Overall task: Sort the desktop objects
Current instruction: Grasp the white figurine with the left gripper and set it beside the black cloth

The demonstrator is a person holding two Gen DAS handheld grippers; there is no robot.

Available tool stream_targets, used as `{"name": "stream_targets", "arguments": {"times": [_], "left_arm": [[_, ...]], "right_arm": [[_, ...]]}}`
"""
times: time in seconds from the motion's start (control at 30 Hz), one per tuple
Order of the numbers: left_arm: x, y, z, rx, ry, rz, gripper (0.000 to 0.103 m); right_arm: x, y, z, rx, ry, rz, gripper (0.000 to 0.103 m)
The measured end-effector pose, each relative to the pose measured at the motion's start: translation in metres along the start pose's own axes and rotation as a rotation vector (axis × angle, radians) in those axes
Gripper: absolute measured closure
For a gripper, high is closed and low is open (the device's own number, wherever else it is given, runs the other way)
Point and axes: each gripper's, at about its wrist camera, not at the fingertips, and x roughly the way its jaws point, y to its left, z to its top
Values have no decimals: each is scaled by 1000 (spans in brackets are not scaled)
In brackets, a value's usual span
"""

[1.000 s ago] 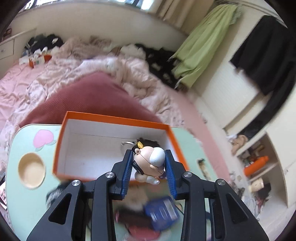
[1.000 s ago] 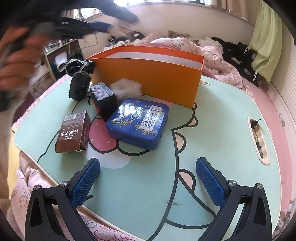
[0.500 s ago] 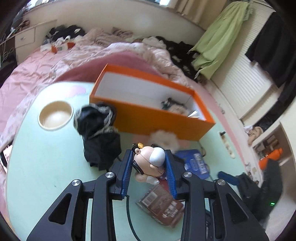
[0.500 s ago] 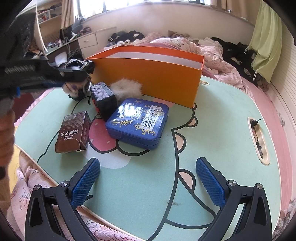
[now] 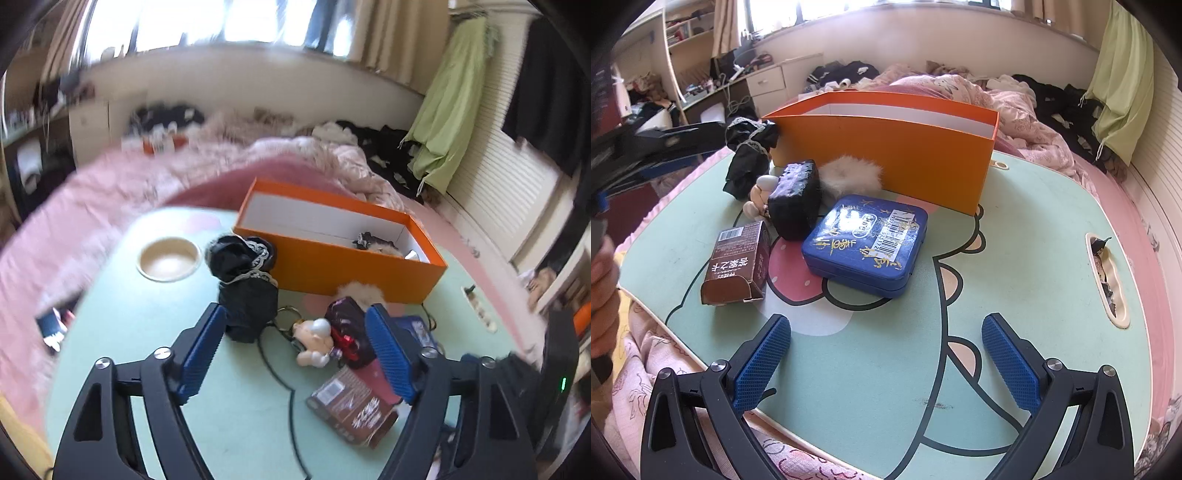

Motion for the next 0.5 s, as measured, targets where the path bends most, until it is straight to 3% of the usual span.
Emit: {"name": "stream_targets", "arguments": {"times": [0.27, 0.43, 0.5], "left_arm": [[-4, -2, -40, 111, 32, 165, 22], [19, 7, -57, 80, 130, 167, 22], [18, 6, -61, 97, 97, 185, 16]], "right_arm": [[0, 1, 0, -1, 1, 1, 0], [0, 0, 0, -2, 0, 2, 0], [-1, 0, 0, -4, 1, -2, 0]]}}
